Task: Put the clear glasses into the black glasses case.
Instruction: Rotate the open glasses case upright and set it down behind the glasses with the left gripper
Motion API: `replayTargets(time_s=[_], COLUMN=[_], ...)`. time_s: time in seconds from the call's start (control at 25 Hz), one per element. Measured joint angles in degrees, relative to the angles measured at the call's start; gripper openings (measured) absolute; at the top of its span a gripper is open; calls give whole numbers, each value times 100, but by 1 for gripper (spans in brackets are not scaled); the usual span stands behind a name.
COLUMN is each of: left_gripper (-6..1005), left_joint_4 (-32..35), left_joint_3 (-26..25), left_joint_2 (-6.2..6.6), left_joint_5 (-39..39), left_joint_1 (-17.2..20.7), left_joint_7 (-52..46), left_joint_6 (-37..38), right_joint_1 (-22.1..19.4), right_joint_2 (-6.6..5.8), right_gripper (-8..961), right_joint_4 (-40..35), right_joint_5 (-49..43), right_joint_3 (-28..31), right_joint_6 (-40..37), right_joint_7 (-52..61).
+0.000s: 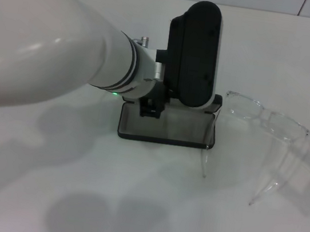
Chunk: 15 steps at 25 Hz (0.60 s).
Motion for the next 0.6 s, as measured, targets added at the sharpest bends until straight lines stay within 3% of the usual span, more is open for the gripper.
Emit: replayTargets(time_s=[0.28, 0.6], left_gripper=[219, 407], left_joint_4=[-37, 25], left_joint_3=[14, 37], left_joint_2=[0, 0], left_joint_5=[-7, -10], left_joint_1=[2, 62], left_joint_7=[-11, 11], left_joint_6=[-118, -148], right_joint_1=[-6, 43], right_joint_2=[0, -34], right_gripper=[737, 724], right_joint_4=[0, 1], right_joint_5=[0, -38], right_joint_3=[-1, -1], right_joint_6=[-4, 26], right_joint_7=[-44, -2])
